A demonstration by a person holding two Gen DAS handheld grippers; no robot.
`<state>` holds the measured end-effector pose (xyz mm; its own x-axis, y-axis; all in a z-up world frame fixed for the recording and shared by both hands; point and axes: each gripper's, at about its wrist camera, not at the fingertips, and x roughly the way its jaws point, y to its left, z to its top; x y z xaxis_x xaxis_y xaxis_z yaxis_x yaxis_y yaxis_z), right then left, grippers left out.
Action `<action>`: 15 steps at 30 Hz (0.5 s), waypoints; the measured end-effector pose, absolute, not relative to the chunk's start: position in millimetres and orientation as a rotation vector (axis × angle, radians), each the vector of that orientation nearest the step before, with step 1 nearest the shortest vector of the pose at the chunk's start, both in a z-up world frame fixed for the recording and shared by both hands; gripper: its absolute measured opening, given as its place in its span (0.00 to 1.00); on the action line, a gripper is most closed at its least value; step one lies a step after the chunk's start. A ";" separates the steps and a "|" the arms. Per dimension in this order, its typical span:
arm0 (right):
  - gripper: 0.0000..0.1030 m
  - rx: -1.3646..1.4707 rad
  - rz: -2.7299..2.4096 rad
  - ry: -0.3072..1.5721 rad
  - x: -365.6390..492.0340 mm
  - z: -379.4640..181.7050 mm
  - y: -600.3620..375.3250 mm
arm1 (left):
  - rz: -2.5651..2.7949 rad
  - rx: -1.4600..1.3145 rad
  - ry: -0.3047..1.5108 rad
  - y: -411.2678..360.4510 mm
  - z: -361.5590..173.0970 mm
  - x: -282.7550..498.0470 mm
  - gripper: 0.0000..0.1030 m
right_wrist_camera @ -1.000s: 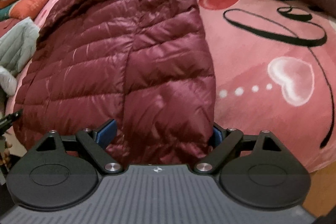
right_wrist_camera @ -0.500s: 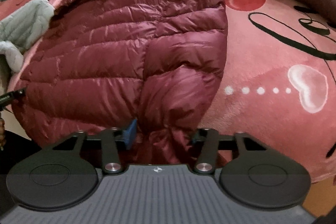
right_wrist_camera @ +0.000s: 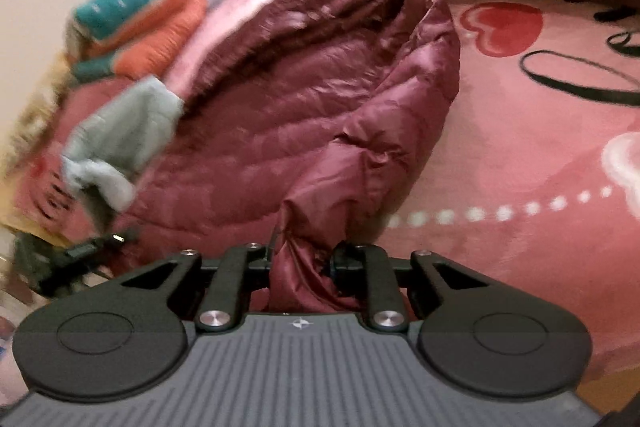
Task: Fold large clothes
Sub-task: 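Grasp the maroon jacket hem with both grippers and lift it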
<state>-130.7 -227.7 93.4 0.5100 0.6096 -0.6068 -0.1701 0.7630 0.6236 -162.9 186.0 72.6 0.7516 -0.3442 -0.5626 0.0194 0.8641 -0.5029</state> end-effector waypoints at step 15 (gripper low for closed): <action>0.23 0.790 0.728 0.766 -175.0 112.0 -240.6 | -0.349 -0.669 0.569 203.1 114.7 -212.8 0.07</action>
<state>-175.0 -240.6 112.0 0.5180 0.7955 -0.3143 -0.2735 0.5022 0.8204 -212.8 203.1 114.7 0.7936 -0.4754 -0.3797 0.1225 0.7361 -0.6657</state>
